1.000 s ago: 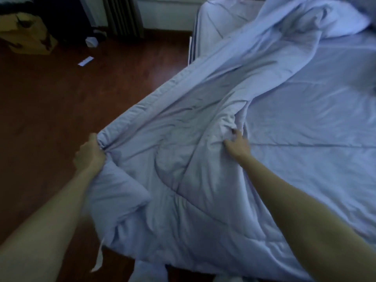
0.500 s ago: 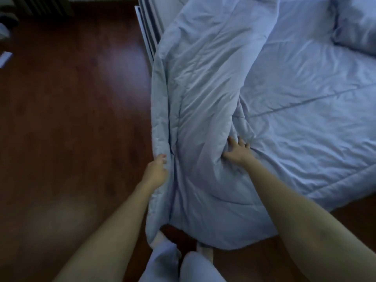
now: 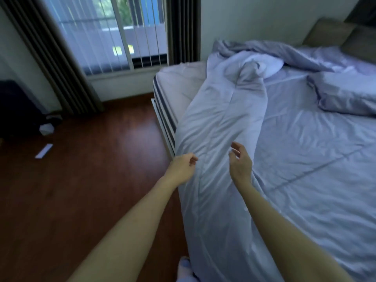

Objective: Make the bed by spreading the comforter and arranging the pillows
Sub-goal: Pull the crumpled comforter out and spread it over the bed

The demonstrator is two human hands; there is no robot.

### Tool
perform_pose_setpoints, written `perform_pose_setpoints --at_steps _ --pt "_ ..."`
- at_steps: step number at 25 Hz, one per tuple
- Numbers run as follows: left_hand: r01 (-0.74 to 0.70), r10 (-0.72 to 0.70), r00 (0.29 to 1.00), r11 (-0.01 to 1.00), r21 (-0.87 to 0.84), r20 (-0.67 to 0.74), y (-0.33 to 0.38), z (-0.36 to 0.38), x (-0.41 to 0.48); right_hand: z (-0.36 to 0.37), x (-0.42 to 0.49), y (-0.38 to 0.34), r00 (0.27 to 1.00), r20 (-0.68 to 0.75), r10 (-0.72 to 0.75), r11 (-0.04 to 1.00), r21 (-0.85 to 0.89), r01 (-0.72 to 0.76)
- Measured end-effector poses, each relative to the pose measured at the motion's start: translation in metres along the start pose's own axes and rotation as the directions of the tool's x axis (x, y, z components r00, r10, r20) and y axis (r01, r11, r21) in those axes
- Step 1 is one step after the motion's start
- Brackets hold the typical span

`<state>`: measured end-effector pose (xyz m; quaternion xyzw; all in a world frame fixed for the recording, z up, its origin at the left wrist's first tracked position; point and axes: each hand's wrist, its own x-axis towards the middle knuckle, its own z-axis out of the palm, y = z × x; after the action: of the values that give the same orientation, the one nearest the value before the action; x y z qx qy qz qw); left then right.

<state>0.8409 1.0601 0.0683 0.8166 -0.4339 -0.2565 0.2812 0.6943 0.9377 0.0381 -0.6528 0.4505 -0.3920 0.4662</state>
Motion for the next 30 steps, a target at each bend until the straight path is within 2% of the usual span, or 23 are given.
perform_pose_setpoints --at_steps 5,10,16,24,30 --pt "-0.122 0.122 0.981 0.992 0.007 -0.153 0.031 -0.085 0.088 0.043 0.086 -0.061 0.993 -0.115 -0.017 0.974 0.222 0.042" --pt "-0.167 0.155 0.967 0.985 -0.045 -0.2 0.037 -0.137 0.164 0.075 0.146 -0.087 0.997 -0.07 -0.04 0.963 0.265 0.057" --pt "-0.196 0.195 0.979 0.98 -0.017 -0.061 0.014 -0.164 0.274 0.112 0.228 -0.076 0.99 -0.142 0.022 0.979 0.203 0.007" --pt "-0.224 0.222 0.965 0.975 0.0 0.138 -0.05 -0.221 0.447 0.226 0.339 -0.058 0.939 -0.302 0.165 0.972 0.212 -0.103" --pt "-0.205 0.226 0.935 0.973 -0.104 0.274 -0.054 -0.217 0.537 0.263 0.385 -0.036 0.892 -0.375 0.252 0.965 0.17 -0.201"
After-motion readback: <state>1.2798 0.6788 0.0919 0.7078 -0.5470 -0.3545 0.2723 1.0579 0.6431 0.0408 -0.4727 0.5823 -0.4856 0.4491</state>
